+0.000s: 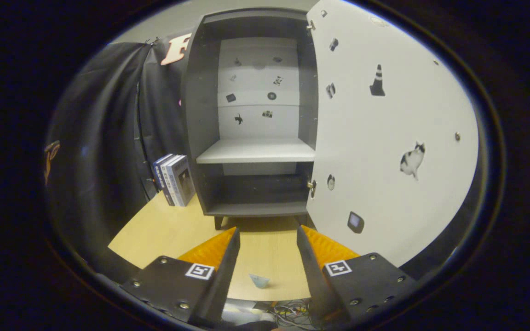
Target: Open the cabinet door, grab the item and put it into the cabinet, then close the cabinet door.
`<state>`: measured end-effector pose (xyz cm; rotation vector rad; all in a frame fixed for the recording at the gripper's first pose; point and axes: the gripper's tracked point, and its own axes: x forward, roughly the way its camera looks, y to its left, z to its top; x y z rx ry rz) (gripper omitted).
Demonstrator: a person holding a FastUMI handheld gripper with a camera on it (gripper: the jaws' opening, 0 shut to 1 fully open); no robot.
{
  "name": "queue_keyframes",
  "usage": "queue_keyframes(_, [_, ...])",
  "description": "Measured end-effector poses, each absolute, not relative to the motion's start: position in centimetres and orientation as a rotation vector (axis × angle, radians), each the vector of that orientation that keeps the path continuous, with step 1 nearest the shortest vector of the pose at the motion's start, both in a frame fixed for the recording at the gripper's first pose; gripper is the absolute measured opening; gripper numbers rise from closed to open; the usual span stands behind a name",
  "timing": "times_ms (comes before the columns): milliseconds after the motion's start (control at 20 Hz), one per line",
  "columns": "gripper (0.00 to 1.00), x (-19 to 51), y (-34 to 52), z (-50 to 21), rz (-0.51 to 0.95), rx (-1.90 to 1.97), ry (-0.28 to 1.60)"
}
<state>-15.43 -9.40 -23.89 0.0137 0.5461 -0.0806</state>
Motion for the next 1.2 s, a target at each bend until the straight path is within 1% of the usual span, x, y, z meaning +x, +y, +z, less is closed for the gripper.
queue_keyframes(100, [0.82, -16.0, -8.8, -27.6, -0.049, 0.023, 0.621])
queue_keyframes(150, [0.89, -16.3, -8.5, -29.5, -0.035, 0.032, 0.653])
queue_keyframes(250, [0.93, -16.7, -8.1, -32.9, -0.014, 0.047, 0.717])
queue_keyframes(600, [0.93, -17.7, -8.4, -43.6, -0.036, 0.027, 0.891])
queue_keyframes(900, [0.93, -16.9, -8.9, -48.9, -0.061, 0.052, 0.969])
queue_keyframes(1000, [0.90, -16.9, -8.9, -49.8, -0.064, 0.057, 0.988])
queue_keyframes(1150, [0.49, -16.6, -8.7, -50.2, -0.060, 0.068, 0.985])
queue_keyframes(1200, [0.45, -16.6, -8.7, -50.2, -0.055, 0.082, 0.994])
